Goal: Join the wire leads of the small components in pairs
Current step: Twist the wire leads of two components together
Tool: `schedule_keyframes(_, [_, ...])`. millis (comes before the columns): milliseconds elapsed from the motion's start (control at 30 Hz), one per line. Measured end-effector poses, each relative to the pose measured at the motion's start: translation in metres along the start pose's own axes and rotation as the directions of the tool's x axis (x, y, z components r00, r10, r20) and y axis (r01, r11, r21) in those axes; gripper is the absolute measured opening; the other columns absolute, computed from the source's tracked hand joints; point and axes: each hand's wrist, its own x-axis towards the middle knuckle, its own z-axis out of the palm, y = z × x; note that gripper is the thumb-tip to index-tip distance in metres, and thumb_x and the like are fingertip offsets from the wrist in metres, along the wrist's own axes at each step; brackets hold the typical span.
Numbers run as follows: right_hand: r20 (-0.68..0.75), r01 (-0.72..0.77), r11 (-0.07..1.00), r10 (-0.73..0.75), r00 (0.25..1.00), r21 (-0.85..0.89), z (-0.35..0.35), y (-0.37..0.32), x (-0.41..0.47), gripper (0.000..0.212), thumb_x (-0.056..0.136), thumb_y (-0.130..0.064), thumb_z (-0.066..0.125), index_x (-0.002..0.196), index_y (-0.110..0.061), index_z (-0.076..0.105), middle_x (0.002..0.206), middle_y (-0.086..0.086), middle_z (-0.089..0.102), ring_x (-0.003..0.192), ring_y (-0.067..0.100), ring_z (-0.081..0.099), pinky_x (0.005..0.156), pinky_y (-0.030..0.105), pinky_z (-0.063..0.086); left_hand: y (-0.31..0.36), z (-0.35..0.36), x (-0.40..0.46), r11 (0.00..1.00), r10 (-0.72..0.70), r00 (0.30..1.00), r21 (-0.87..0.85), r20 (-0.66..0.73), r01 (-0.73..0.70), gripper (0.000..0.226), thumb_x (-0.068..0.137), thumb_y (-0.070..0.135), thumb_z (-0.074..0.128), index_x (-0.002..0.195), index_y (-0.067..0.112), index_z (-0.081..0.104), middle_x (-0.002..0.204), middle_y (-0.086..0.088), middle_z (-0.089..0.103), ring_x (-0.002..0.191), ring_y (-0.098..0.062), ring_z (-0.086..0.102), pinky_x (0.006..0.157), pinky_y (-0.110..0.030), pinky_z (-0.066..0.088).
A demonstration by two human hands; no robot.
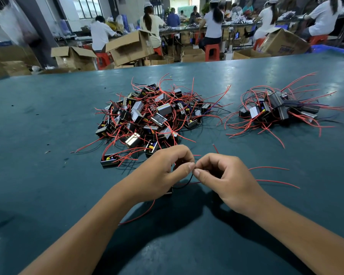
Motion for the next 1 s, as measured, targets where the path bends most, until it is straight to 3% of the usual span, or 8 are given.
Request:
schedule_keyframes(200, [-0.023, 0.006, 1.0, -0.007, 1.0, -0.021, 0.002, -0.001, -0.002, 0.012, 0.089, -0.008, 0.069, 0.079, -0.014, 0.067, 0.061, -0.007, 0.052, 0.057, 0.009, 0.039, 0.052, 0.023, 0.032, 0.003, 0.007, 0.002, 0.986, -0.114, 0.993, -0.123, -0.034, 0.109, 0.02, 0.095, 0.016, 0.057, 0.076, 0.018, 0.057, 0.061, 0.017, 0.048, 0.055, -0.001, 0.04, 0.054, -0.013, 0.03])
schedule_keyframes(333, [0.003, 0.03, 0.997, -0.029, 1.0, -0.078, 0.002, 0.0, -0.002, 0.014, 0.09, -0.008, 0.068, 0.079, -0.017, 0.065, 0.06, -0.006, 0.049, 0.054, 0.006, 0.036, 0.049, 0.019, 0.03, 0.007, 0.013, 0.005, 0.889, -0.335, 0.942, -0.342, -0.029, 0.306, 0.016, 0.079, 0.024, 0.057, 0.067, 0.013, 0.059, 0.058, 0.002, 0.046, 0.052, -0.011, 0.032, 0.047, -0.023, 0.024])
schedule_keyframes(433, [0.036, 0.039, 0.997, -0.037, 0.999, -0.063, 0.0, 0.001, -0.002, 0.013, 0.09, -0.01, 0.067, 0.08, -0.017, 0.065, 0.061, -0.006, 0.049, 0.055, 0.005, 0.037, 0.05, 0.019, 0.032, 0.007, 0.01, 0.004, 0.837, -0.397, 0.918, -0.403, 0.018, 0.37, 0.018, 0.077, 0.026, 0.056, 0.063, 0.016, 0.063, 0.06, -0.001, 0.053, 0.055, -0.015, 0.038, 0.051, -0.024, 0.028])
schedule_keyframes(600, [0.049, 0.048, 0.997, -0.045, 0.998, -0.055, -0.002, 0.001, -0.001, 0.013, 0.09, -0.017, 0.067, 0.078, -0.019, 0.063, 0.059, -0.011, 0.046, 0.055, 0.005, 0.037, 0.053, 0.018, 0.033, 0.003, -0.006, -0.001, 0.892, -0.315, 0.947, -0.32, 0.071, 0.321, 0.034, 0.097, 0.017, 0.053, 0.066, 0.02, 0.067, 0.064, 0.002, 0.06, 0.061, -0.015, 0.047, 0.059, -0.03, 0.037])
schedule_keyframes(733, [0.031, 0.031, 0.998, -0.03, 0.999, -0.052, -0.004, -0.001, 0.0, 0.018, 0.091, -0.01, 0.068, 0.077, -0.02, 0.063, 0.059, -0.015, 0.049, 0.055, 0.004, 0.038, 0.053, 0.019, 0.034, -0.003, -0.02, -0.005, 0.973, -0.177, 0.982, -0.141, 0.066, 0.185, 0.015, 0.092, 0.027, 0.058, 0.086, 0.024, 0.071, 0.078, 0.001, 0.068, 0.067, -0.021, 0.054, 0.063, -0.033, 0.044])
schedule_keyframes(833, [0.023, 0.017, 0.999, -0.016, 1.0, -0.032, -0.004, -0.003, 0.001, 0.017, 0.091, -0.01, 0.067, 0.077, -0.019, 0.064, 0.061, -0.014, 0.05, 0.057, 0.006, 0.039, 0.054, 0.02, 0.034, -0.004, -0.022, -0.007, 0.994, -0.079, 0.994, -0.071, 0.072, 0.084, 0.012, 0.093, 0.024, 0.061, 0.092, 0.028, 0.072, 0.086, 0.002, 0.068, 0.071, -0.028, 0.057, 0.064, -0.041, 0.044])
schedule_keyframes(933, [0.021, 0.012, 1.0, -0.011, 1.0, -0.027, -0.006, -0.004, 0.001, 0.016, 0.091, -0.009, 0.067, 0.078, -0.017, 0.064, 0.064, -0.01, 0.051, 0.059, 0.01, 0.04, 0.056, 0.025, 0.035, -0.004, -0.018, -0.006, 0.998, 0.053, 0.996, -0.028, 0.068, -0.051, 0.016, 0.091, 0.009, 0.066, 0.093, 0.022, 0.074, 0.086, 0.006, 0.068, 0.078, -0.02, 0.061, 0.066, -0.024, 0.042])
schedule_keyframes(1000, [0.024, 0.01, 0.999, -0.009, 1.0, -0.031, -0.006, -0.003, 0.001, 0.016, 0.091, -0.009, 0.067, 0.078, -0.017, 0.064, 0.062, -0.011, 0.051, 0.058, 0.008, 0.04, 0.055, 0.021, 0.034, -0.006, -0.016, -0.004, 0.989, 0.135, 0.991, 0.052, 0.022, -0.136, 0.016, 0.087, 0.003, 0.069, 0.093, 0.016, 0.076, 0.086, 0.006, 0.066, 0.075, -0.019, 0.061, 0.067, -0.025, 0.046])
